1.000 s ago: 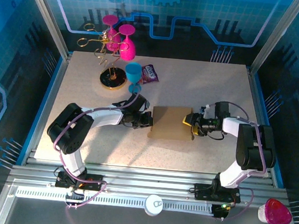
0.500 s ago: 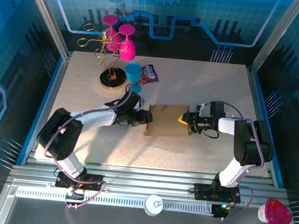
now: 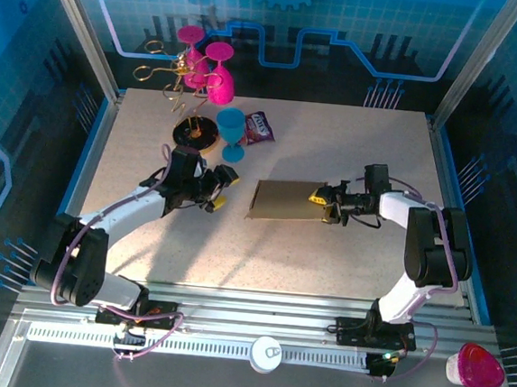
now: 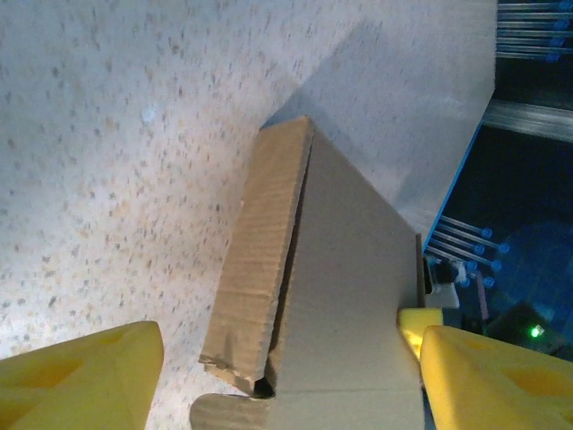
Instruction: Fold the paper box
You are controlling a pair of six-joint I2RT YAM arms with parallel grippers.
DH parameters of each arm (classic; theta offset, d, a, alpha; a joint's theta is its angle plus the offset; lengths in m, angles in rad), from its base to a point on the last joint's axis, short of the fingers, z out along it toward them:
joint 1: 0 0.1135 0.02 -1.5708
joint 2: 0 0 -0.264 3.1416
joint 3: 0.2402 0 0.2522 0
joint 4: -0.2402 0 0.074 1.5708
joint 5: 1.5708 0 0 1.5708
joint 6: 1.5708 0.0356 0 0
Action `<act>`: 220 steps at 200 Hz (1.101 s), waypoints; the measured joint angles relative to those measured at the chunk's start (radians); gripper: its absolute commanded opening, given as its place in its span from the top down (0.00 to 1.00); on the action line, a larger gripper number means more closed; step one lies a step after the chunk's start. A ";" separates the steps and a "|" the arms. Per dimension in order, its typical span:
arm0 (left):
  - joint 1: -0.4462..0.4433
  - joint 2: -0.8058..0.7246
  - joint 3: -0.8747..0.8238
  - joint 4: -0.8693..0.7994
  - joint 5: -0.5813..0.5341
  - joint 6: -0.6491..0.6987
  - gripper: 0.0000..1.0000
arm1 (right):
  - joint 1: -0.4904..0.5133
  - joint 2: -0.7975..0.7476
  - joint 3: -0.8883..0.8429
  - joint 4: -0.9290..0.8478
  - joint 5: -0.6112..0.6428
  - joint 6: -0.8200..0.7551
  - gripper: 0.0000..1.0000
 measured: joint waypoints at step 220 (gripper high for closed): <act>-0.114 0.444 -0.125 0.839 0.134 -0.762 0.41 | 0.000 0.021 -0.064 0.176 -0.108 0.333 0.58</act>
